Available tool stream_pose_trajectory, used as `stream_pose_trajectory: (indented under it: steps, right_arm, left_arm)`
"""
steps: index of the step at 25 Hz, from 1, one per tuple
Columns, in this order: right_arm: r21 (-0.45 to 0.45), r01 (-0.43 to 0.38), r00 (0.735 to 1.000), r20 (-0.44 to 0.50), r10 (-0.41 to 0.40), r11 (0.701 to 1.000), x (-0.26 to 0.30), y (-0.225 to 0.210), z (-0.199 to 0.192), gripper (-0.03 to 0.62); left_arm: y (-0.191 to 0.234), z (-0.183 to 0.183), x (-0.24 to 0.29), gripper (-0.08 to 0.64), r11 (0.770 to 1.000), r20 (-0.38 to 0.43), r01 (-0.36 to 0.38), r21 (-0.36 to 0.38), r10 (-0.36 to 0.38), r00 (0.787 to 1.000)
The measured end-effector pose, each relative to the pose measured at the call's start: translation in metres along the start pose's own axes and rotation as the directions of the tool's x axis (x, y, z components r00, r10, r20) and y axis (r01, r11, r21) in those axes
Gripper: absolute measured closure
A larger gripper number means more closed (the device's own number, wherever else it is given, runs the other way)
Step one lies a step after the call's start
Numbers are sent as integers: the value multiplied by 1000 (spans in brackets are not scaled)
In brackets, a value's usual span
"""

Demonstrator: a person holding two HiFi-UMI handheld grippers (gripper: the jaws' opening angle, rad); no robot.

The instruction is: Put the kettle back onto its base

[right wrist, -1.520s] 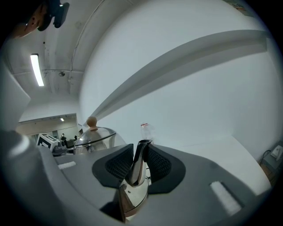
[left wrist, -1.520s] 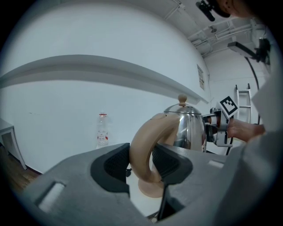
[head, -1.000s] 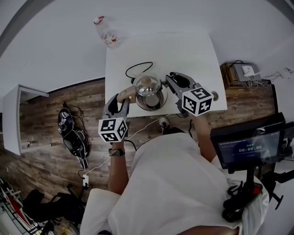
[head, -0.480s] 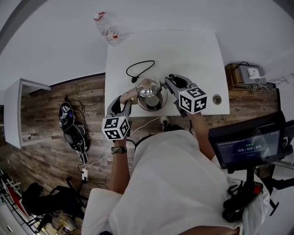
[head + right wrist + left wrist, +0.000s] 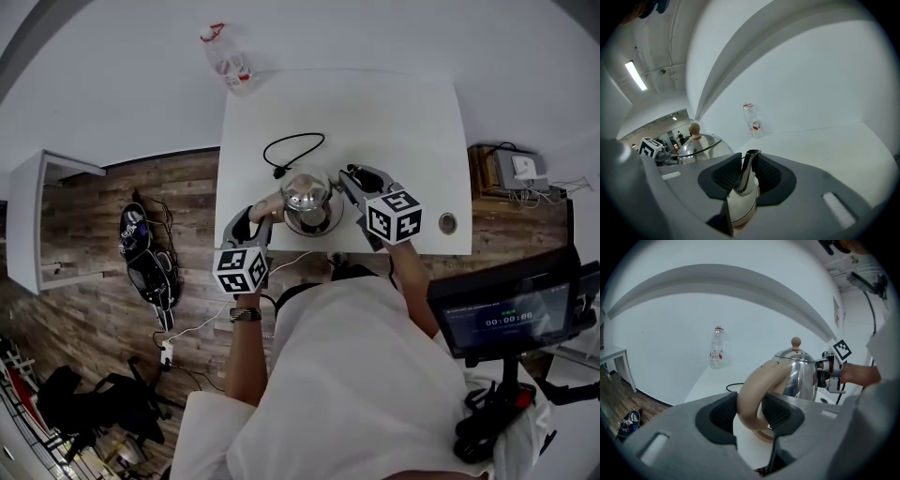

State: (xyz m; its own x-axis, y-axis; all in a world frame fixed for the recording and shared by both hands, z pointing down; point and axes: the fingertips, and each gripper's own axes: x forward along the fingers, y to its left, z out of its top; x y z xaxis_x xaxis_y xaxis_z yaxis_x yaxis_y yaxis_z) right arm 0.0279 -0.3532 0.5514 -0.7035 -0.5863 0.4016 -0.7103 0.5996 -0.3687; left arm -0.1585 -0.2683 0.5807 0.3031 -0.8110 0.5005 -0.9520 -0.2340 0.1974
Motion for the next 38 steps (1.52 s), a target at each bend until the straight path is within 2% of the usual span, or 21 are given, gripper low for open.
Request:
stream_pose_trajectory:
  steps: [8, 38]
  right_arm:
    - [-2, -16, 1000, -18, 16, 1000, 3, 0, -6, 502]
    - [29, 32, 999, 0, -32, 999, -6, -9, -17, 508]
  left_arm:
    - [1, -6, 1, 390, 1000, -7, -3, -3, 3, 1000]
    - [-4, -17, 12, 388, 999, -52, 43, 32, -41, 998]
